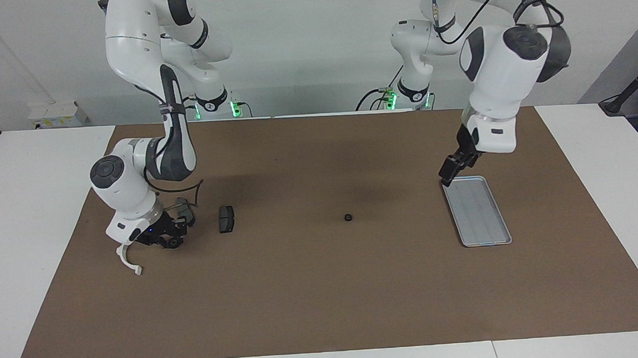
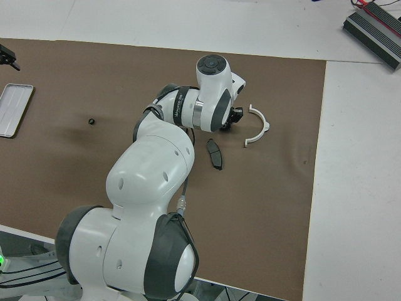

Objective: Place bearing gear from tray to pile

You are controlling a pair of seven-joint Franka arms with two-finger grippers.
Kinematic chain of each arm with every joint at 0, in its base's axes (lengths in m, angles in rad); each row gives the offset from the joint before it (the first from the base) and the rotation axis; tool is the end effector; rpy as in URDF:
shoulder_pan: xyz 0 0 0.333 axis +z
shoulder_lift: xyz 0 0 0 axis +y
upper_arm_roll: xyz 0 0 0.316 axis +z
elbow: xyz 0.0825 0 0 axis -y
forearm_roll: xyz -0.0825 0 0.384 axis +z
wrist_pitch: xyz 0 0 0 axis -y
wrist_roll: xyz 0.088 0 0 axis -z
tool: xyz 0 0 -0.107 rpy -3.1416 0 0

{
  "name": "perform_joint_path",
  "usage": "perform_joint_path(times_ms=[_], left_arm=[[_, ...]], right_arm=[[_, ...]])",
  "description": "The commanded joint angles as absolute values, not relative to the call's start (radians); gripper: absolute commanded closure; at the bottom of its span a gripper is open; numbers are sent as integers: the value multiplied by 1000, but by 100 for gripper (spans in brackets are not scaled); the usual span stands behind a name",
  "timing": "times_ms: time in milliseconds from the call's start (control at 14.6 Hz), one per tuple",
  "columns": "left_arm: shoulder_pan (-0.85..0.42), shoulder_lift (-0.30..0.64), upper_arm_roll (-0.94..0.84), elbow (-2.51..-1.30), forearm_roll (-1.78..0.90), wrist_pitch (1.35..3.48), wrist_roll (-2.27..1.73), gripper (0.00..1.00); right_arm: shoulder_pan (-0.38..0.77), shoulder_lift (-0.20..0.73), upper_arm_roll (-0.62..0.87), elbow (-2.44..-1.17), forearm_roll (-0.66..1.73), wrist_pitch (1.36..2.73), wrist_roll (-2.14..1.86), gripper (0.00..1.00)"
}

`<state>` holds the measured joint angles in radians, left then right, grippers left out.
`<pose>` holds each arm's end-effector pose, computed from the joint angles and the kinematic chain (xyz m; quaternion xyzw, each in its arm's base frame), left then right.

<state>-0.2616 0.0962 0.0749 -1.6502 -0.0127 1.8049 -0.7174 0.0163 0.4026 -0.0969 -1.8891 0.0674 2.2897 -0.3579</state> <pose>0.5881 -0.1140 0.5522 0.9643 0.2631 0.0253 0.0152 0.6289 -0.0459 0.2938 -0.9928 -0.1200 -0.0016 0.0062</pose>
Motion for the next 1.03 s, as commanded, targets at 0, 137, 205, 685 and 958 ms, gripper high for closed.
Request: perform_joint_path(times_ms=[0, 137, 205, 685, 958], left_arm=[[-196, -7, 66, -1674, -9, 1700, -608, 0], [-167, -38, 74, -1671, -9, 1637, -556, 0], [-140, -54, 66, -1671, -9, 1615, -533, 0], [29, -70, -12, -1619, -94, 1540, -408, 0], [51, -80, -15, -1640, -94, 1526, -354, 0]], right_arm=[[18, 355, -84, -1896, 75, 2260, -315, 13], [43, 309, -74, -1870, 77, 2186, -226, 13], [78, 290, -74, -1852, 77, 2153, -177, 13], [388, 206, -71, -1802, 81, 2058, 179, 13], [553, 224, -67, -1824, 86, 2135, 443, 13]])
